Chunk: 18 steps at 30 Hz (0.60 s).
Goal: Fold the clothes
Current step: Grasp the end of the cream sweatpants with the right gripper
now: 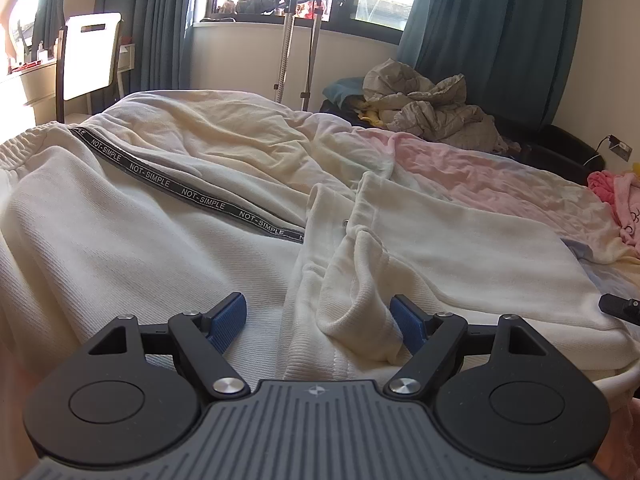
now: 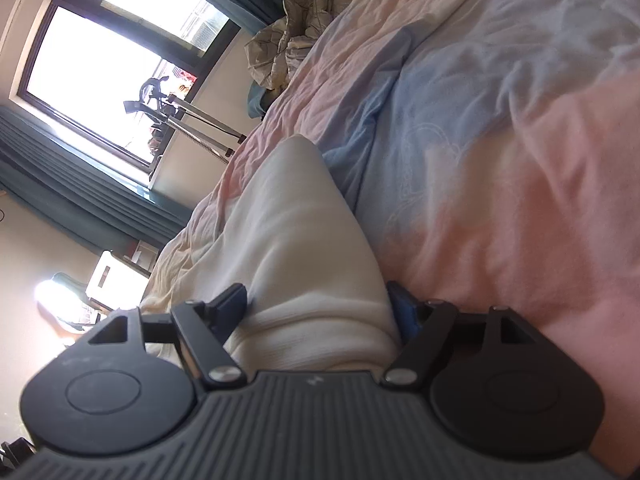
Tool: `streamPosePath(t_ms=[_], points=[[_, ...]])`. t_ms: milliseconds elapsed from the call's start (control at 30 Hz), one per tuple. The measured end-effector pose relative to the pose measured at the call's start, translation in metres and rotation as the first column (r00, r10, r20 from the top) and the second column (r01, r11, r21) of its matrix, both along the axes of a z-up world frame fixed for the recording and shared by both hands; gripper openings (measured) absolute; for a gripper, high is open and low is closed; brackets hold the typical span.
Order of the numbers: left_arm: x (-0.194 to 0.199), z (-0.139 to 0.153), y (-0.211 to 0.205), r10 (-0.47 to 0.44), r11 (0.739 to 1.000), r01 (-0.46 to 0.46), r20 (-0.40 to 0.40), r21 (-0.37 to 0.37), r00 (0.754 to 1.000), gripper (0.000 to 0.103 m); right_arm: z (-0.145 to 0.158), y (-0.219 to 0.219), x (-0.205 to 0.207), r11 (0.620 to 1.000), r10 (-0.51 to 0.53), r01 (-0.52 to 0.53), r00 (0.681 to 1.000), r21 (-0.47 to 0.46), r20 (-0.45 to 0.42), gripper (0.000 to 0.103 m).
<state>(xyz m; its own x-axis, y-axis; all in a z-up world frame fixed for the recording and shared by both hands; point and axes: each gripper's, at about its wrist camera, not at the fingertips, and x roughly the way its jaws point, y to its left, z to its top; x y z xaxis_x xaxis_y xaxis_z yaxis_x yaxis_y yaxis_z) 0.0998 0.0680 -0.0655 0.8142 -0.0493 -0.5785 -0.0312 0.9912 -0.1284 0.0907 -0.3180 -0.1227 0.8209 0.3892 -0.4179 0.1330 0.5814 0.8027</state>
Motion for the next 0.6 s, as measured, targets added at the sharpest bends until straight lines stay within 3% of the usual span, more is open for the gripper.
streamPosePath(t_ms=[200, 267, 433, 600], points=[[0.001, -0.002, -0.001, 0.004, 1.0, -0.004, -0.007, 0.009, 1.0, 0.082, 0.025, -0.003, -0.012, 0.993, 0.01, -0.034, 0.978, 0.115, 0.208, 0.08], [0.001, -0.002, -0.001, 0.002, 1.0, -0.002, -0.007, 0.01, 1.0, 0.082, 0.022, -0.005, -0.011, 0.991, 0.002, -0.025, 0.984, 0.13, 0.178, 0.081], [0.001, -0.003, -0.002, -0.001, 1.0, 0.001, -0.007, 0.014, 1.0, 0.083, -0.006, -0.003, -0.004, 0.997, -0.017, 0.019, 1.0, 0.071, -0.025, 0.076], [0.002, -0.003, -0.002, 0.002, 1.0, -0.002, -0.007, 0.013, 1.0, 0.083, 0.003, 0.008, -0.004, 0.999, 0.006, -0.006, 1.0, 0.032, -0.004, 0.08]])
